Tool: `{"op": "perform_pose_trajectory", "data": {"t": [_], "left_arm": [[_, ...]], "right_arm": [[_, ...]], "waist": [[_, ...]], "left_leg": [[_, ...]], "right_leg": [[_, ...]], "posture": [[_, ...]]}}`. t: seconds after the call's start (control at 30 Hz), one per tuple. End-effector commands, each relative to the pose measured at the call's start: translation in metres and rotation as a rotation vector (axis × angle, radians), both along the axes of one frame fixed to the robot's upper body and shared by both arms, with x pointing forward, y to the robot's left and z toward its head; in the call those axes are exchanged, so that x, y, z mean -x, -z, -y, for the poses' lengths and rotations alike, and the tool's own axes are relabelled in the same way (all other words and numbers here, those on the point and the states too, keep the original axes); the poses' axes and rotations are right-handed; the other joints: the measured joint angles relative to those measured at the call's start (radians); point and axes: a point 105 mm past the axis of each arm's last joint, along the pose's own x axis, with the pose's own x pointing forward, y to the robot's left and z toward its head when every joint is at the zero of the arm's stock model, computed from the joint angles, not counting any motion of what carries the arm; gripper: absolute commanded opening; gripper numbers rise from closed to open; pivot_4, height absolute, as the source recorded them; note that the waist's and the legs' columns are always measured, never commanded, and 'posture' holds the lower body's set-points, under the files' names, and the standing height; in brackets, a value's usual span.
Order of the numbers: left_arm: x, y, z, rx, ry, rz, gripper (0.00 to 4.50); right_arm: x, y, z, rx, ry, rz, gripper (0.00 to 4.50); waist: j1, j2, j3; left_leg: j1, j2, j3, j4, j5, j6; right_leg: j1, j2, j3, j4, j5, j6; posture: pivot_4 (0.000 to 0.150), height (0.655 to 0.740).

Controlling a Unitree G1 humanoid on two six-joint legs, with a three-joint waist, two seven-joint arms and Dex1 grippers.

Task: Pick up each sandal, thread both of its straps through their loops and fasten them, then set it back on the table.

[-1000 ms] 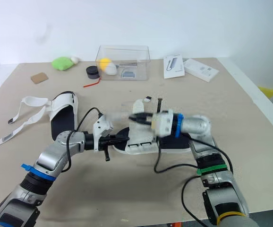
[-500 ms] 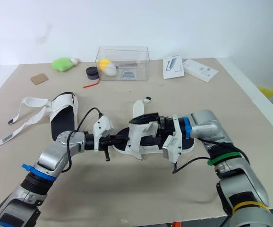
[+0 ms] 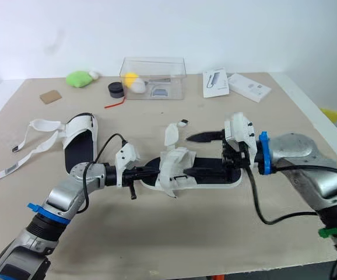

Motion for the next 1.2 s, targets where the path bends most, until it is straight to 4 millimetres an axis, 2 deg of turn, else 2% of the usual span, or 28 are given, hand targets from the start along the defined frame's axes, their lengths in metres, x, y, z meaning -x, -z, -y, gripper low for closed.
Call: {"op": "perform_pose_trajectory", "data": {"t": [0.03,0.2,0.33,0.6,0.7,0.93,1.2], "left_arm": [[0.002,0.021,-0.004,-0.059,-0.018,-0.059,0.0],[0.004,0.021,-0.004,-0.056,-0.014,-0.063,0.0],[0.004,0.02,-0.003,-0.05,-0.012,-0.064,0.0],[0.004,0.018,-0.001,-0.034,-0.007,-0.065,0.0],[0.004,0.018,0.0,-0.031,-0.006,-0.066,0.0],[0.003,0.017,0.002,-0.024,-0.008,-0.066,0.0],[0.003,0.017,0.002,-0.019,-0.016,-0.067,0.0]], "right_arm": [[0.022,0.01,-0.008,0.025,-0.019,-0.113,4.49],[0.034,0.041,-0.011,0.084,0.029,-0.16,4.49],[0.026,0.057,-0.016,0.088,0.109,-0.115,4.49],[0.011,0.071,-0.02,0.142,0.196,-0.031,4.49],[0.011,0.073,-0.022,0.137,0.198,-0.048,3.65],[0.006,0.08,-0.03,0.151,0.202,-0.036,0.04],[-0.001,0.075,-0.029,0.153,0.213,-0.021,0.04]], "waist": [[0.001,0.0,0.0],[0.001,-0.001,-0.001],[0.0,-0.001,-0.001],[0.001,-0.001,-0.001],[0.001,-0.001,-0.001],[0.001,-0.001,-0.001],[0.001,-0.001,-0.001]], "left_leg": [[0.0,0.0,0.0,0.0,0.0,0.0],[-0.003,-0.001,0.0,0.001,0.0,0.0],[-0.003,-0.001,0.0,0.001,0.0,0.0],[-0.005,-0.002,0.0,0.002,0.0,0.0],[-0.005,-0.002,0.0,0.002,0.0,0.0],[-0.006,-0.002,0.0,0.002,0.0,0.0],[-0.006,-0.002,0.0,0.002,0.0,0.0]], "right_leg": [[-0.001,0.0,-0.001,0.0,0.0,0.0],[-0.003,0.0,-0.002,0.0,0.002,0.006],[-0.003,0.0,-0.002,-0.001,0.002,0.006],[-0.003,0.001,-0.003,-0.001,0.002,0.006],[-0.003,0.0,-0.003,-0.001,0.002,0.006],[-0.003,0.001,-0.004,-0.001,0.002,0.006],[-0.003,0.001,-0.005,-0.001,0.002,0.006]], "posture": [[0.15,0.74],[0.15,0.74],[0.15,0.74],[0.15,0.74],[0.15,0.74],[0.15,0.74],[0.15,0.74]]}}
